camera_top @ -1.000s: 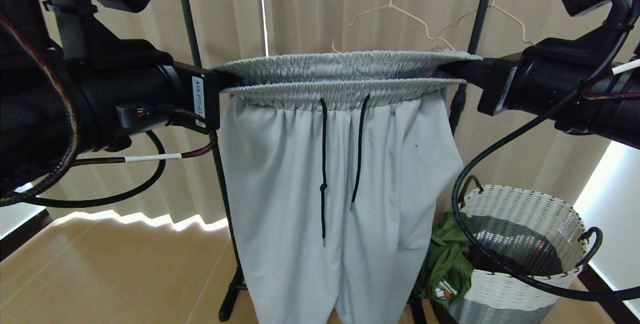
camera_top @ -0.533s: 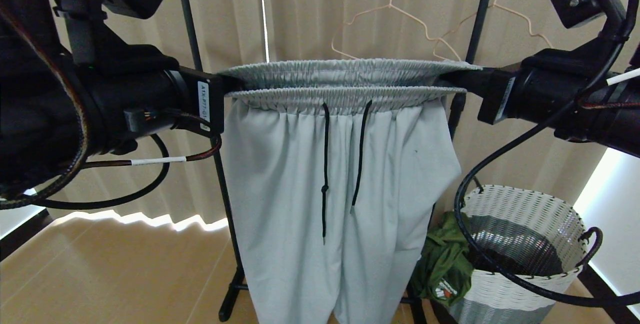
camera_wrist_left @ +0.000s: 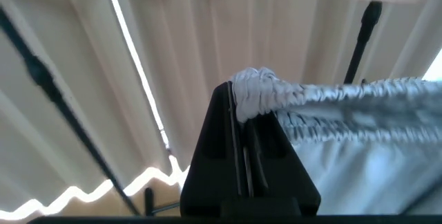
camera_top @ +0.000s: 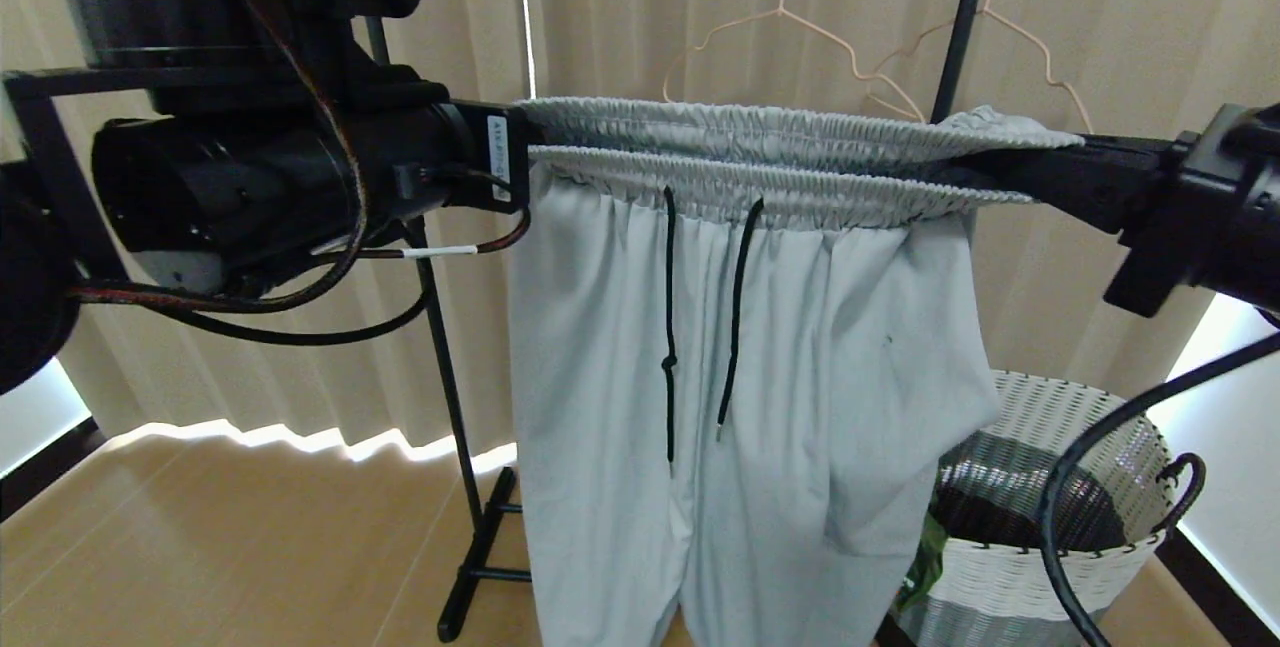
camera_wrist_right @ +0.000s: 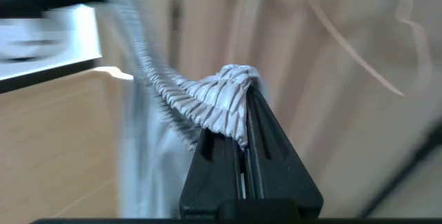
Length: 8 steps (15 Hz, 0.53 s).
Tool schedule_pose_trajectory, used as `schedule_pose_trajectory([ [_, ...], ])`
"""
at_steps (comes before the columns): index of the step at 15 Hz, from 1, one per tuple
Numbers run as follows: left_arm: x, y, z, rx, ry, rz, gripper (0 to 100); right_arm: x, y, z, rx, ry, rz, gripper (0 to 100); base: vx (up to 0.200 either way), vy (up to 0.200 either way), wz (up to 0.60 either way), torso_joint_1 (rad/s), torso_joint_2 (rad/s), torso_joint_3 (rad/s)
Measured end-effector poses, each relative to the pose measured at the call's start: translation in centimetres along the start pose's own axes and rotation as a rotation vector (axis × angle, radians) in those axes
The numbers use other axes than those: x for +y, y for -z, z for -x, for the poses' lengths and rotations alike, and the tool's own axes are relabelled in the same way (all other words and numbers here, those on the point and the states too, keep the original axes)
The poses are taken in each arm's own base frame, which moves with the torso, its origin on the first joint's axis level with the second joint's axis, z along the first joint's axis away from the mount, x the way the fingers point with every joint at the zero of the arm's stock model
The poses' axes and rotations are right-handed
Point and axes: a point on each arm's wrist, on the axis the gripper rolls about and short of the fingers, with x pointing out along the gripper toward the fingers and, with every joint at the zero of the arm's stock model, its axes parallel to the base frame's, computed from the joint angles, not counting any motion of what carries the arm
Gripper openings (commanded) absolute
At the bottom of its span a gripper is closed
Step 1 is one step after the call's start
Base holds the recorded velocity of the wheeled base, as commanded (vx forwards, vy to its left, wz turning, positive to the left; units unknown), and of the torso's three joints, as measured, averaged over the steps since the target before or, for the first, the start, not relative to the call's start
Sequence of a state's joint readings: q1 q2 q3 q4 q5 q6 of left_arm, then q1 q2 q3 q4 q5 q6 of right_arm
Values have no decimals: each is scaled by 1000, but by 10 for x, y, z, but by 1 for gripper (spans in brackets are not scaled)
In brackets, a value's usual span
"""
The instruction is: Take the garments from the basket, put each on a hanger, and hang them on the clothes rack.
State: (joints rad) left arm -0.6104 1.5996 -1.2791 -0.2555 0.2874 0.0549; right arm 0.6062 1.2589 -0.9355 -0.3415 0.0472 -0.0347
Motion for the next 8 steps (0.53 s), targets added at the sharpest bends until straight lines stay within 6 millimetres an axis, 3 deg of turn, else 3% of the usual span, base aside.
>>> schedule_pose_trajectory([
  [3, -5, 2, -11, 8, 7, 4, 0, 10, -2, 15, -2, -48, 2, 0, 0, 0, 0, 0, 0, 0],
  [8, -7, 9, -13, 30, 11, -2, 0, 9, 1, 18, 11, -43, 2, 0, 0, 0, 0, 0, 0, 0],
])
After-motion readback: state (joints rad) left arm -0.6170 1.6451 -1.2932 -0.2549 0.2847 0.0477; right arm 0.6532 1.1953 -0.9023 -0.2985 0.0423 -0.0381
